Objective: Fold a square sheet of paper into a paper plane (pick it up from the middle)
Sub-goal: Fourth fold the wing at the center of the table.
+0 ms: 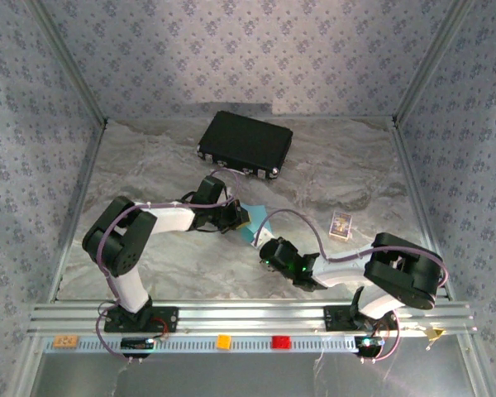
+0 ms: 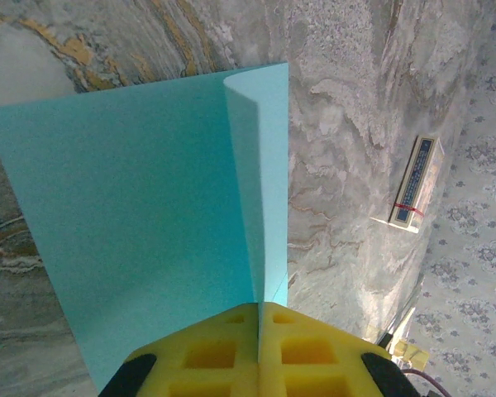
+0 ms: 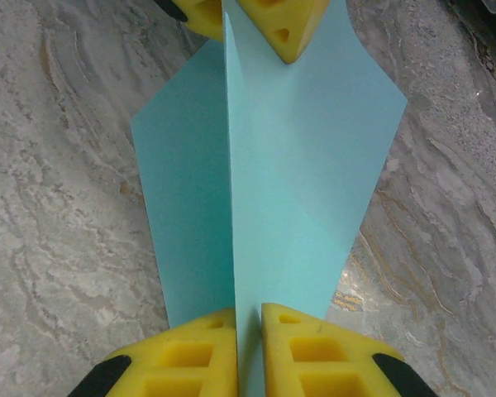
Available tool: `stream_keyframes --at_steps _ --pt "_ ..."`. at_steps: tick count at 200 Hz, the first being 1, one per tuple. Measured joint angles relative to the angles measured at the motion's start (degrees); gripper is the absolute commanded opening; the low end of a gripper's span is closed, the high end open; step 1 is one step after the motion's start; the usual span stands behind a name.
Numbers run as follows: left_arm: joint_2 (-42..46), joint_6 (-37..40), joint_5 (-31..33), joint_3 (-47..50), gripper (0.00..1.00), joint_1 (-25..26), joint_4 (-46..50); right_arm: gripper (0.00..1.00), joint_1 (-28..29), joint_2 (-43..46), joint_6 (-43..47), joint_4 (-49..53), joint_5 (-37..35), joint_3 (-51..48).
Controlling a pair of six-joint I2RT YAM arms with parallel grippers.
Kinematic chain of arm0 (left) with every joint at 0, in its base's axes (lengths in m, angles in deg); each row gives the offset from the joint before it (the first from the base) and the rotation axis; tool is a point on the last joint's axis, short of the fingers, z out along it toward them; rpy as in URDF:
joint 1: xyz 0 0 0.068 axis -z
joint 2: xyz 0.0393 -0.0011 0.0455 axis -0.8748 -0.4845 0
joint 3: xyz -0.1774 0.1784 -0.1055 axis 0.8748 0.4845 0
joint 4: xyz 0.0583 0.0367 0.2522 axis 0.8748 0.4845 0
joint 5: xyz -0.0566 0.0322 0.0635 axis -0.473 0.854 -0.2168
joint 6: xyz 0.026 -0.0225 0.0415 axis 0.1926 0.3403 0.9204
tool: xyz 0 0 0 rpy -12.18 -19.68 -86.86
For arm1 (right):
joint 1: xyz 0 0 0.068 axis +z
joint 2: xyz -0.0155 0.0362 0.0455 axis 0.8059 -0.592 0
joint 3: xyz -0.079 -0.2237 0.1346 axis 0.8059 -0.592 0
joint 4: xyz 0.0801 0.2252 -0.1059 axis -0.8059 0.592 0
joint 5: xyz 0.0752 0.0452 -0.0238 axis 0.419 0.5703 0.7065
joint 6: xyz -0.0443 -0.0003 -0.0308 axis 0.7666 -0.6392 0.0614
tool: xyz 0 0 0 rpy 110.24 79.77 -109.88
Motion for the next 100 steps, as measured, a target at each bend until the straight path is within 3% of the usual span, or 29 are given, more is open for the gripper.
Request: stream_keyframes --at_steps 100 --pt "0.0 0.0 0.0 -0.04 0.05 0.0 0.13 0.31 0.0 -1.07 0.09 -0.02 -0.61 0.37"
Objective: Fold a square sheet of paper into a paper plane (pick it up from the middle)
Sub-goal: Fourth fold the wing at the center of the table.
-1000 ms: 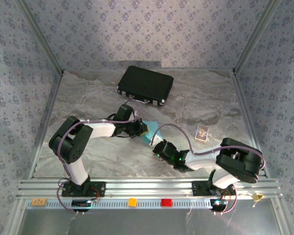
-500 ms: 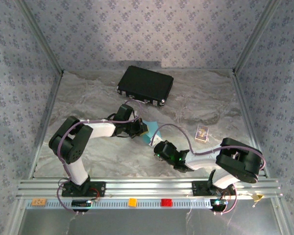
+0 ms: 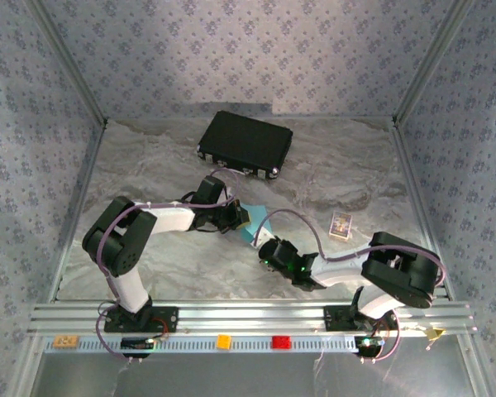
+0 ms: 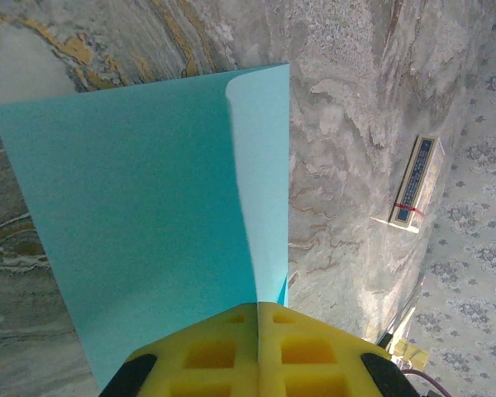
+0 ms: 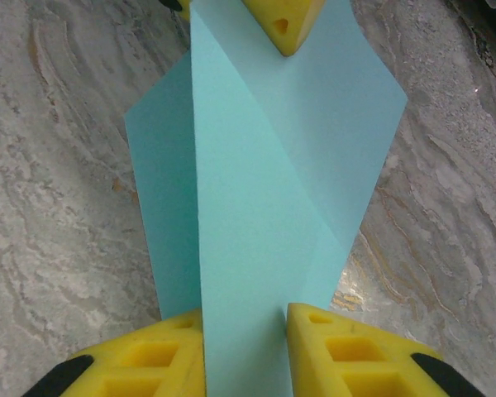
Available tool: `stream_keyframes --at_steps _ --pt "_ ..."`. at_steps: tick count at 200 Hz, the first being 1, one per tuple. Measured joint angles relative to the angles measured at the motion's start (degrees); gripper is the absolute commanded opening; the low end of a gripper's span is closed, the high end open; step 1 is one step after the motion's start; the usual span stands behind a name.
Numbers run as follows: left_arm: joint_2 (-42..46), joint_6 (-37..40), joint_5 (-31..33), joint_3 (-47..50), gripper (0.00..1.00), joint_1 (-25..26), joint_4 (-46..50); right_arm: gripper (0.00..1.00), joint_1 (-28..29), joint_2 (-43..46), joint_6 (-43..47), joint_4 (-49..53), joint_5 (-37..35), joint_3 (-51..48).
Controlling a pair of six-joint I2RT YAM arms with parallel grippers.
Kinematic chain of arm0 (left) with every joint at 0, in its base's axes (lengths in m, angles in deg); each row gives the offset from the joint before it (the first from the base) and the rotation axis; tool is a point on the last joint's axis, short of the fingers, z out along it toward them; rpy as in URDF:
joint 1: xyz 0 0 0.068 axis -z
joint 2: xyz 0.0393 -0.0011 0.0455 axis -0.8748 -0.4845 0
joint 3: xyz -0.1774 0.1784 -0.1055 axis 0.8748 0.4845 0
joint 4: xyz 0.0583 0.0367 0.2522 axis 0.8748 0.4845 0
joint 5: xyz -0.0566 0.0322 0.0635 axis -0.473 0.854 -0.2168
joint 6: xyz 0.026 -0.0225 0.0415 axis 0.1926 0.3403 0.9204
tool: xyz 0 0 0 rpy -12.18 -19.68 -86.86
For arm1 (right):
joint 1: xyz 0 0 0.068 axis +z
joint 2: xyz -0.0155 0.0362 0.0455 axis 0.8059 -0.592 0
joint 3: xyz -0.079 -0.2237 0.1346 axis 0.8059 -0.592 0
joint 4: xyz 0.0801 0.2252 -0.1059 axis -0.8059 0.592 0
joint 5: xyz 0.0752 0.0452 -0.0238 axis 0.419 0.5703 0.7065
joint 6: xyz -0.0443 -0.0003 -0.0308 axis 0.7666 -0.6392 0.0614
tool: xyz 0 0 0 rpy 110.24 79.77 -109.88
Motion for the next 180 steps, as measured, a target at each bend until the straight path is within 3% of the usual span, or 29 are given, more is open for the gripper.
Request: stream_keyframes --at_steps 83,180 --pt "0.09 0.0 0.0 0.0 0.05 0.0 0.02 0.4 0.0 0.0 0.48 -0.02 0.24 0.0" --pt "0.09 0.0 -0.02 -0.02 0.06 0.0 0.02 0.17 0.0 0.0 1.4 -0.02 -0.02 0.0"
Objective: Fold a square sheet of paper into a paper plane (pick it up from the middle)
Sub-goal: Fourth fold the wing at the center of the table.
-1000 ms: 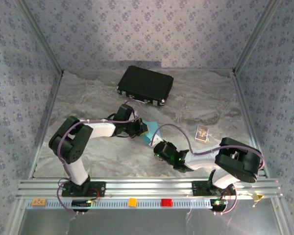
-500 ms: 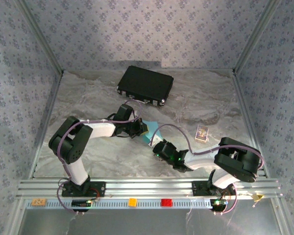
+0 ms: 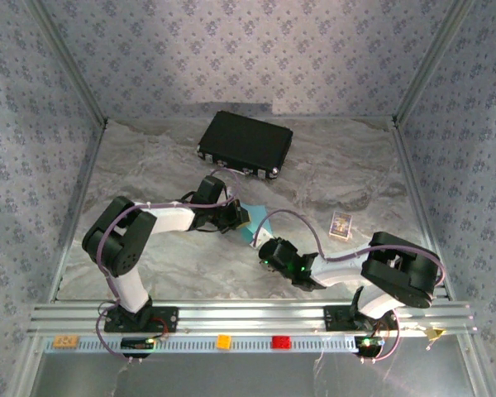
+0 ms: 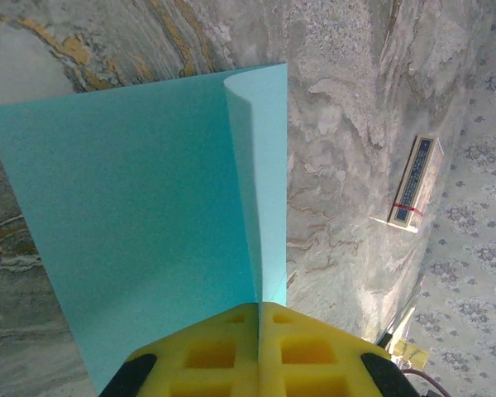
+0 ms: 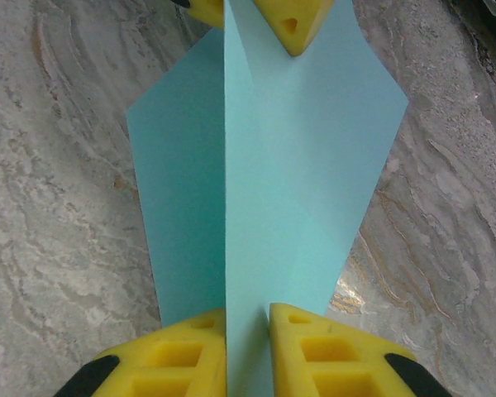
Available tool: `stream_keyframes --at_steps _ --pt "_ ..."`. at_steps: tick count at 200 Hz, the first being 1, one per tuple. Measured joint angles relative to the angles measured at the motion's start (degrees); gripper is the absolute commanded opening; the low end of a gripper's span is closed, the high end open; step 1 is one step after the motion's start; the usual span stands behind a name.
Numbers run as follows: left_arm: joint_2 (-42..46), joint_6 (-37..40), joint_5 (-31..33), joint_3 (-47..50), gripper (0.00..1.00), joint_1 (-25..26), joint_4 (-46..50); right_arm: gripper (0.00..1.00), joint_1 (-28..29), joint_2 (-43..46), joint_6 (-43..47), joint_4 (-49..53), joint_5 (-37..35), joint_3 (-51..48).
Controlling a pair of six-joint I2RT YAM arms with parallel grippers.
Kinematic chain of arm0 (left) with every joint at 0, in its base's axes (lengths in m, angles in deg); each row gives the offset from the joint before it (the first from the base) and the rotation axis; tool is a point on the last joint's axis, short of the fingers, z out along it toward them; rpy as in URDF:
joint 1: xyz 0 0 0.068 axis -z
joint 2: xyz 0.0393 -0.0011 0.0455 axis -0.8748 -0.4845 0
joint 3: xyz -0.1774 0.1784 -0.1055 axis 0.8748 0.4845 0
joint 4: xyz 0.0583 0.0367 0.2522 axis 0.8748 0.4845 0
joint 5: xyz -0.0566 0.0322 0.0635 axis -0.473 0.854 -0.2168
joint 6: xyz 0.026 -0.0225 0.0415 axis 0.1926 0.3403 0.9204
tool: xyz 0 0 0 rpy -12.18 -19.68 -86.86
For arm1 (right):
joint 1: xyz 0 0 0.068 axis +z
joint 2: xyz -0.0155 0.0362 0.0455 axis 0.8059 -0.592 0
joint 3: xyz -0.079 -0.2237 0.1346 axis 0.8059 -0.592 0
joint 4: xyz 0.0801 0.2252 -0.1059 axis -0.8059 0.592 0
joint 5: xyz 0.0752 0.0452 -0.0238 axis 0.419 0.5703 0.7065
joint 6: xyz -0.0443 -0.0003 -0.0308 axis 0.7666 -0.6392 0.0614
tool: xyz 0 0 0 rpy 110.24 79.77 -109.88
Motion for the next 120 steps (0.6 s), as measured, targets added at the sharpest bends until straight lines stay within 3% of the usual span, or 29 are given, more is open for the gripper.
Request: stream_keyframes --at_steps 61,79,109,120 --pt "0.0 0.0 0.02 -0.04 0.13 0.0 0.02 0.08 0.0 0.0 -0.07 0.0 0.02 0.0" --pt "0.02 0.17 0.04 -0.07 0.22 0.0 0.11 0.05 0.0 0.0 -0.39 0.02 0.02 0.0" --pt "1.2 -0.09 1.16 -0.11 0.52 0.0 1.14 0.01 -0.42 0.0 -1.25 0.02 0.33 0.0" --pt "2.43 0.46 1.88 -0.11 0.57 -0.09 1.86 0.01 -0.83 0.0 -1.86 0.02 0.81 0.0"
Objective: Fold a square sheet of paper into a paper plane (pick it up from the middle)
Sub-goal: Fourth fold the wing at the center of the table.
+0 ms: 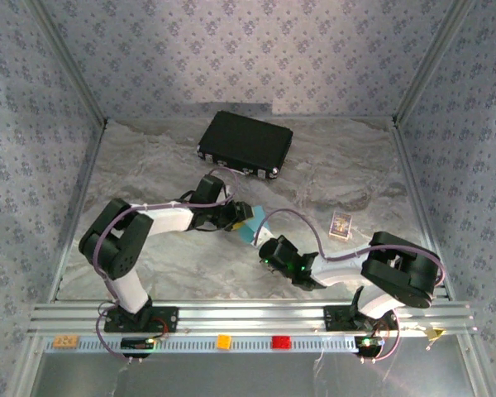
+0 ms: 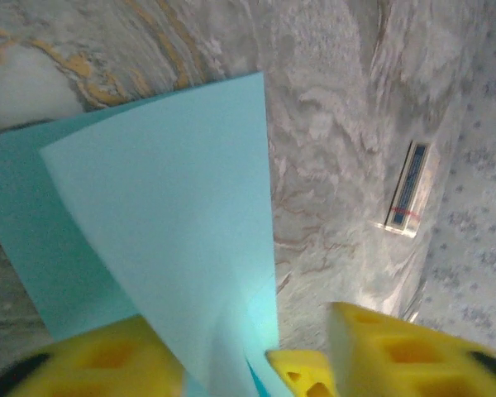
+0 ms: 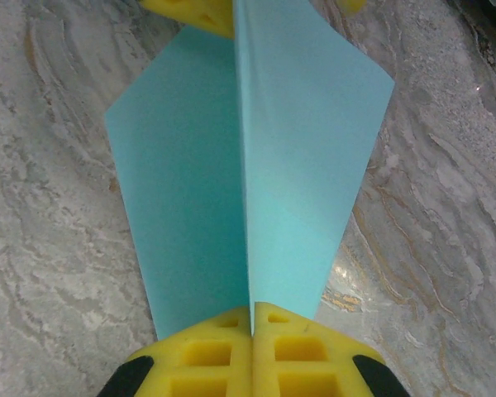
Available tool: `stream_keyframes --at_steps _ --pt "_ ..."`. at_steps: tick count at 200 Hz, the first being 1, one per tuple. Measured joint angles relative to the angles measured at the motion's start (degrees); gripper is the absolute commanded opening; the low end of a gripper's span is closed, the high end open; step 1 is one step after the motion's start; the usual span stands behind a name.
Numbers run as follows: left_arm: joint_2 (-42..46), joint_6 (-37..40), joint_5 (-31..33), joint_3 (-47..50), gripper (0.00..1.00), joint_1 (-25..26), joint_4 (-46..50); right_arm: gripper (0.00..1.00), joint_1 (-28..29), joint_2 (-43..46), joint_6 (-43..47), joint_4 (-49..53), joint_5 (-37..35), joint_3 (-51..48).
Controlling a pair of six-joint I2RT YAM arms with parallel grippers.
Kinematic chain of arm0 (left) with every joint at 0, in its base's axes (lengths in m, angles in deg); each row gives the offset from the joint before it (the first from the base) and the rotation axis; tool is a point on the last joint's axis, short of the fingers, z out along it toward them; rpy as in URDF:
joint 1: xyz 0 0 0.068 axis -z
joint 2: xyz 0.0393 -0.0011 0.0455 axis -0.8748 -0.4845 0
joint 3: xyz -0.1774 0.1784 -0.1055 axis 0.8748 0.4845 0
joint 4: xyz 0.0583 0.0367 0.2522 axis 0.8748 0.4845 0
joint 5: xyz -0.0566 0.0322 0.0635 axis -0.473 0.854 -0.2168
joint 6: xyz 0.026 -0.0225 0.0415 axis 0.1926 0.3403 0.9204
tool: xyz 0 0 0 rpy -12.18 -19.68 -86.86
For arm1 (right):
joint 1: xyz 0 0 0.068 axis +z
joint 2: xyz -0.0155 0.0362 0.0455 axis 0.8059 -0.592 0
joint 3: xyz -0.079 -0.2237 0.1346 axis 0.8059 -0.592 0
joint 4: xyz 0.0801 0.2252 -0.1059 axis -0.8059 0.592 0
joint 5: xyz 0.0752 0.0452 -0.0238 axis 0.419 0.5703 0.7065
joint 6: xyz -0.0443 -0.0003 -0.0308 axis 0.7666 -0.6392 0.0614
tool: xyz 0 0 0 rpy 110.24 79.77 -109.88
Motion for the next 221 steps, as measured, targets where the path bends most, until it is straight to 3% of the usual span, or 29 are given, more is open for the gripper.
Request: stream_keyframes --at_steps 19,40,132,221 --pt "2.51 0.04 2.03 0.07 0.65 -0.17 1.29 0.01 -1.62 0.0 -1.64 -0.13 2.43 0.0" --pt "5.55 0.44 4.66 0.42 0.68 -0.66 2.71 0.0 -3.93 0.04 -3.67 -1.36 6.34 -0.07" --pt "8.07 0.66 8.48 2.05 0.68 -1.49 5.64 0.0 -12.22 0.17 -10.73 -5.33 26.32 -0.48" --pt "8.07 0.66 8.44 2.05 0.66 -1.49 5.66 0.12 -14.47 -0.22 -16.28 -4.66 32.65 -0.42"
